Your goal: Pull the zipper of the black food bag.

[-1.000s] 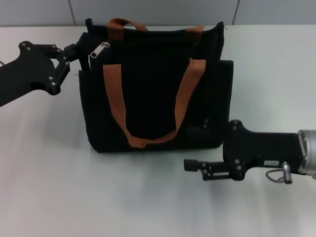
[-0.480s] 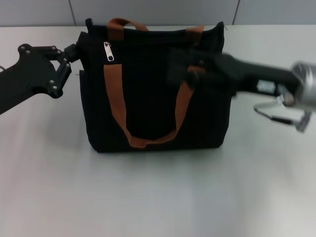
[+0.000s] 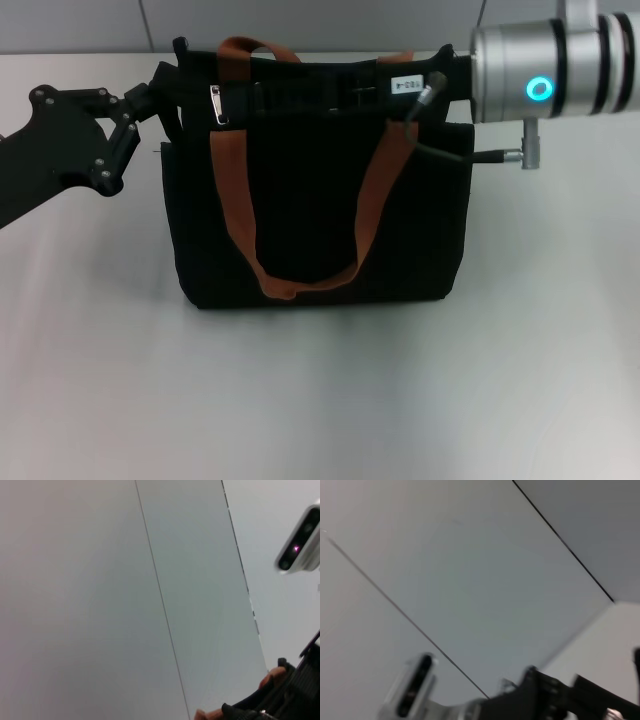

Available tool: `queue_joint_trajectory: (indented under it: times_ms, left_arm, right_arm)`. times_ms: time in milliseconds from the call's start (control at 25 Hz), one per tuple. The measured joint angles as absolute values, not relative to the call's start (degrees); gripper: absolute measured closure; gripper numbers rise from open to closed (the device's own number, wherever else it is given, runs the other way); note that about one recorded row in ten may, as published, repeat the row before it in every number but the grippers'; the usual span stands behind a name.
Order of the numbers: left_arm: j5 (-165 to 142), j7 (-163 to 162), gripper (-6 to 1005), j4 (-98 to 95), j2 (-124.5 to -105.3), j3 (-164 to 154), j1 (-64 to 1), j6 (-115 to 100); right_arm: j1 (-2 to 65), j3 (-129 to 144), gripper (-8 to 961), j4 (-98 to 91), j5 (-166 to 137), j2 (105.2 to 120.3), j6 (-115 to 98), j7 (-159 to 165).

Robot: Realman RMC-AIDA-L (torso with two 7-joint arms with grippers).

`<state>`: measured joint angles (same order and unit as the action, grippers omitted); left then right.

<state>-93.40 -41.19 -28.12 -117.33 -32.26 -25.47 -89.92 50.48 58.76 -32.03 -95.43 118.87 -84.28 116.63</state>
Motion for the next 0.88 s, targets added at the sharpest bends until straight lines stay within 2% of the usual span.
queue_joint_trajectory:
  times_ms: [200, 400, 520, 880]
  left_arm:
    - [-93.2, -41.2, 993, -28.1, -117.29, -32.3, -25.1, -91.3]
    - [-93.2, -41.5, 993, -28.3, -117.27, -32.3, -24.9, -91.8]
    - [-93.2, -41.7, 993, -28.3, -117.19, -32.3, -24.9, -92.2]
    - [-93.2, -42.1, 993, -28.5, -117.19, -32.3, -25.3, -93.1]
  right_arm:
    - [51.9, 58.5, 177, -33.4, -98.3, 118.56, -82.3, 121.6]
    - [53.2, 58.7, 380, -33.9, -99.8, 117.76, -80.7, 125.9]
    - [54.3, 58.6, 584, -33.9, -102.1, 117.63, -80.1, 128.8]
    - [56.9, 58.7, 592, -33.9, -105.5, 117.59, -79.6, 133.0]
